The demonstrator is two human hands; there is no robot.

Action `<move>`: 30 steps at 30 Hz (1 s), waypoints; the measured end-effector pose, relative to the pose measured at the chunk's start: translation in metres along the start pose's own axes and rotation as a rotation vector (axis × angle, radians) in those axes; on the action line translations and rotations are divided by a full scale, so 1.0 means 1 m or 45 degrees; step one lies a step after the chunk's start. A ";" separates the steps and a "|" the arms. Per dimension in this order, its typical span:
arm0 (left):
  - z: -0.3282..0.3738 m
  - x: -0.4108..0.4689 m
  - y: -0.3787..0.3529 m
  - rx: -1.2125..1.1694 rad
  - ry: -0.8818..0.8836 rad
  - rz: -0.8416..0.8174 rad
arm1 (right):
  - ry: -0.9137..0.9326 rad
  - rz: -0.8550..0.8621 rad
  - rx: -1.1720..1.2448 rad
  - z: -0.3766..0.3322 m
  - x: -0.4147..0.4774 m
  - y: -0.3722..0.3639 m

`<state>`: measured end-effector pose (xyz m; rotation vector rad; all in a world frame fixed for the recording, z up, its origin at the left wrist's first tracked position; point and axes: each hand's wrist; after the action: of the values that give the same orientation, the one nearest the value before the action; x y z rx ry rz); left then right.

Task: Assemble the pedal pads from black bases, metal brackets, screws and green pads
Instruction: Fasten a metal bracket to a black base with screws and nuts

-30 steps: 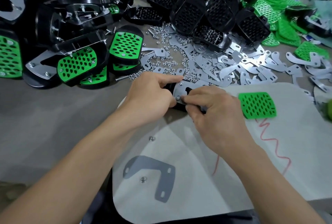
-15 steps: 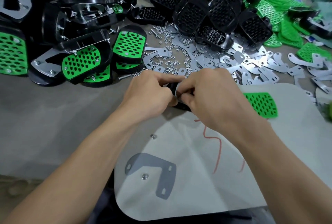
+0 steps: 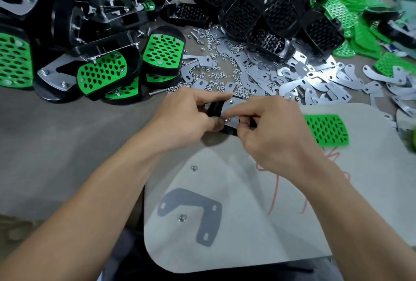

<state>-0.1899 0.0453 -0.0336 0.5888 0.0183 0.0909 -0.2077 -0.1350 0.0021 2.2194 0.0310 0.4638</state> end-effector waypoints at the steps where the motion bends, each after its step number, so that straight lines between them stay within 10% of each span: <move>1: -0.001 0.000 0.001 0.019 -0.037 -0.011 | -0.004 -0.008 -0.003 0.001 -0.001 0.000; 15: -0.005 0.001 0.001 0.059 -0.125 0.015 | 0.003 -0.178 -0.336 -0.021 -0.004 0.007; 30: -0.001 0.003 0.002 0.051 -0.023 -0.023 | -0.106 0.188 -0.145 -0.014 -0.016 -0.013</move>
<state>-0.1871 0.0478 -0.0339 0.6291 0.0081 0.0682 -0.2258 -0.1187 -0.0050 2.1347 -0.2000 0.4422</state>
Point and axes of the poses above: each hand's wrist, its own x-axis towards the middle knuckle, its own y-axis out of the back of the hand, z = x × y, and after that the axes turned 12 degrees about z, right-handed
